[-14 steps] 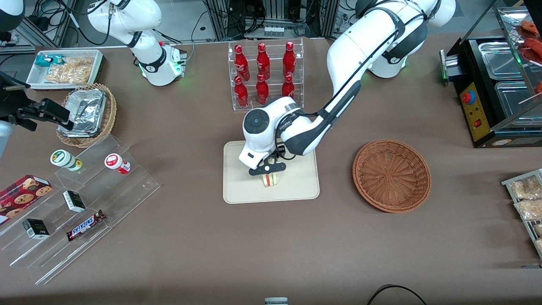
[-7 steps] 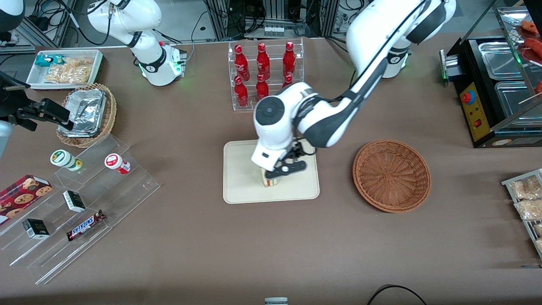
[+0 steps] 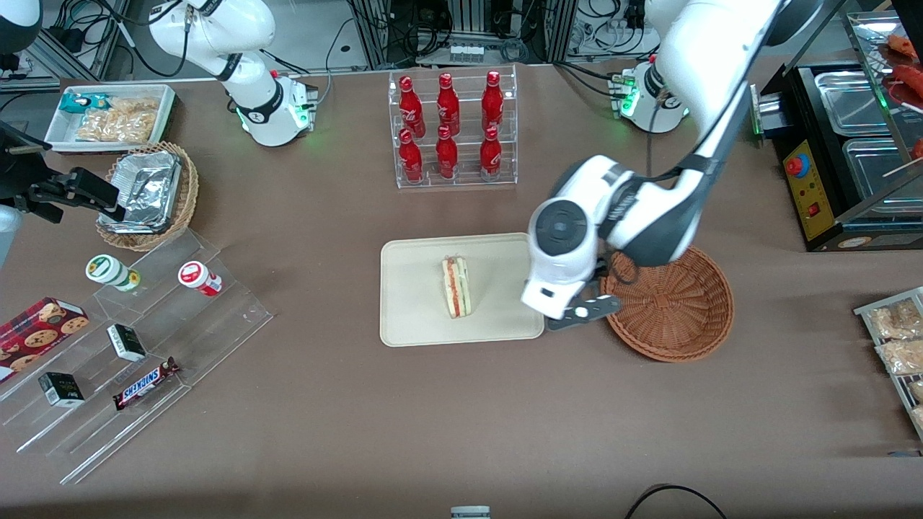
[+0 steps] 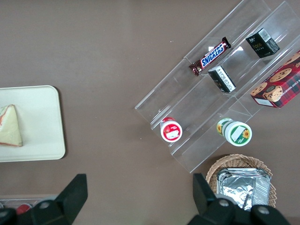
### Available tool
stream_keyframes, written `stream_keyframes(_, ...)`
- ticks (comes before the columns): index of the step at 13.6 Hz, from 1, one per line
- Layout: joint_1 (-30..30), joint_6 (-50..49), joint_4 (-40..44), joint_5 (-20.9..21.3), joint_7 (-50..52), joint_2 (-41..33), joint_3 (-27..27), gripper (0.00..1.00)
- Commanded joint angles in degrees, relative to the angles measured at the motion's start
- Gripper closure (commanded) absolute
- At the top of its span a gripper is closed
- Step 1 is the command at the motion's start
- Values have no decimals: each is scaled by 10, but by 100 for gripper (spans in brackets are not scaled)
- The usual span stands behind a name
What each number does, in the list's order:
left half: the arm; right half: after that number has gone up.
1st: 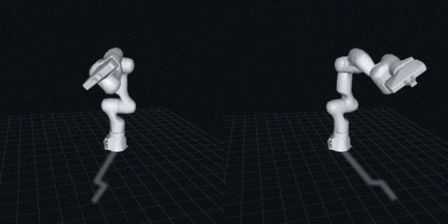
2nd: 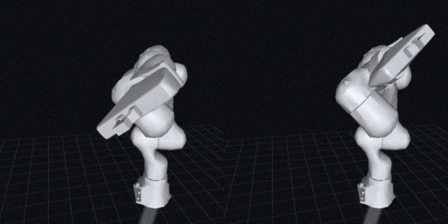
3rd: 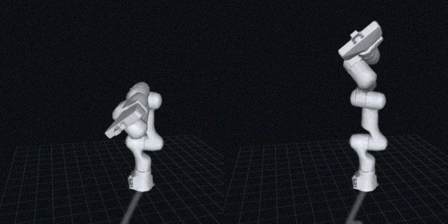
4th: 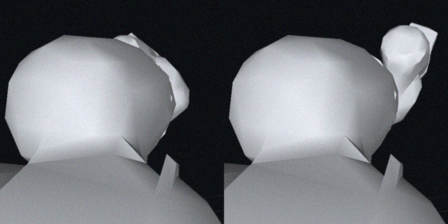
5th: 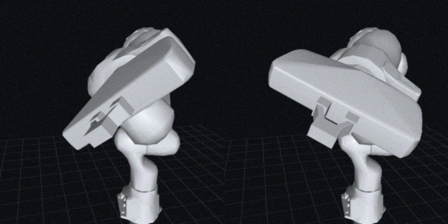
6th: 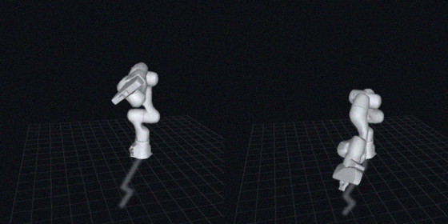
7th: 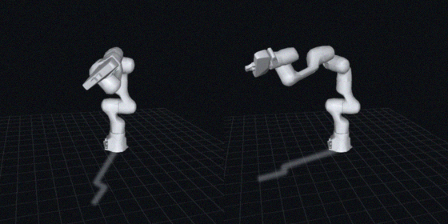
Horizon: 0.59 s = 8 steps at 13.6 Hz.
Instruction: Place sandwich from basket to tray
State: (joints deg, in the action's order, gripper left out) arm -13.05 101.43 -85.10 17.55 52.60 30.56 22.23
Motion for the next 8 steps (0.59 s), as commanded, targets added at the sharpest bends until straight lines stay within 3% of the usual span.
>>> stream_keyframes(1,46,5,-96,-36,-79,-88,4,0)
stream_keyframes(5,127,-4,-196,-80,-224,-199,3,0)
stream_keyframes(8,159,-38,-222,-120,-310,-254,-5,0)
